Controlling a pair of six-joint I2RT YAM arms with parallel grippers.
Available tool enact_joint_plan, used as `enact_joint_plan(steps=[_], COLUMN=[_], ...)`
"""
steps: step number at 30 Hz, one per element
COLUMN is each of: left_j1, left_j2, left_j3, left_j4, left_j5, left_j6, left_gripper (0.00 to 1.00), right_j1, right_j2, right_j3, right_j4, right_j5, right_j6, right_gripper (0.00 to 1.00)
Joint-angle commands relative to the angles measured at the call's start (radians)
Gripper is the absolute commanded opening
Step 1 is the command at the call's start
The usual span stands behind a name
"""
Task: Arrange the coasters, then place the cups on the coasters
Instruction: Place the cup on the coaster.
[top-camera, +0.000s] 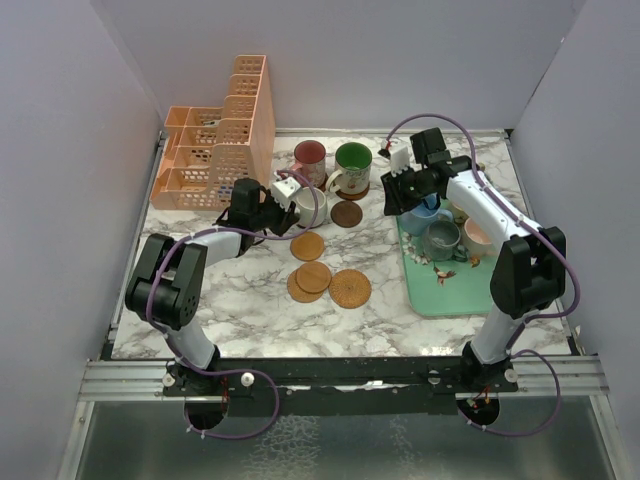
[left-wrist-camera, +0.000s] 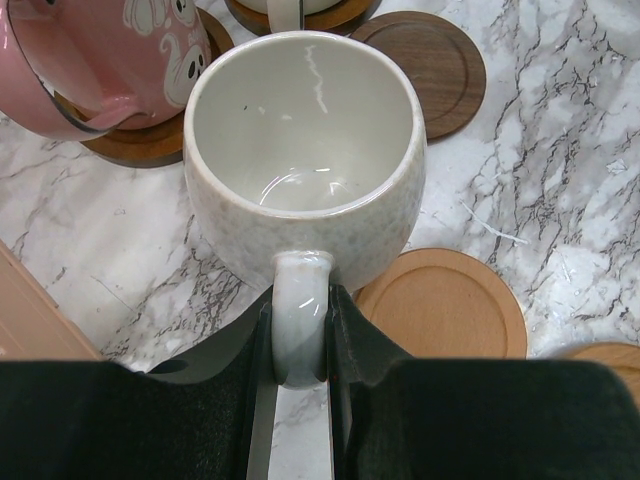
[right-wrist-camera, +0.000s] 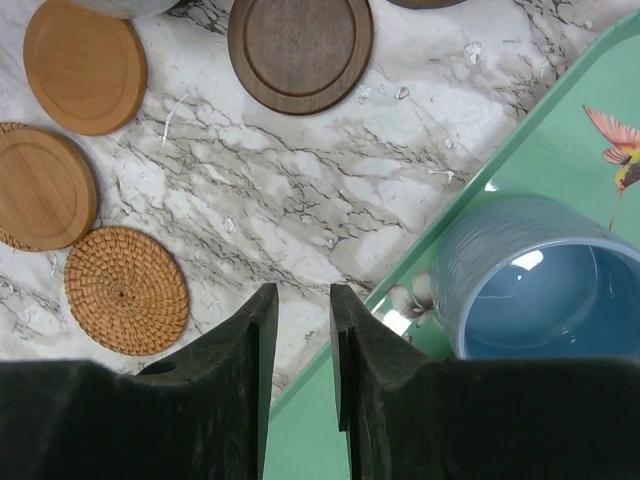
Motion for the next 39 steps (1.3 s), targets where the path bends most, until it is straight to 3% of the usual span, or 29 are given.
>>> enact_joint_plan(steps=[1, 16, 24, 39], left_j1=[0.007, 0.01, 0.011, 0.017], left_j2=[-0.001, -0.002, -0.004, 0.003], left_j3=[0.021, -0.006, -0.027, -0.036], left_j4=[0.128, 0.136, 0.135, 0.134], left_j5=[0.054, 0.04, 0.019, -0.02], left_j6=[-0.004, 0.021, 0.031, 0.042], left_gripper=[0.0, 0.0, 0.16, 0.3], right_j1=[-0.005, -0.005, -0.005, -0.005], right_j2=[-0.044, -0.052, -0.059, -0.059], right_j3=[-0.011, -0.018, -0.019, -0.024], right_j4=[0.031, 0.029, 0.031, 0.032], right_j5=[-0.022, -0.025, -0.026, -0.034], right_j6=[-0.016, -0.022, -0.024, -0.027], right_gripper=[0.28, 0.28, 0.28, 0.28])
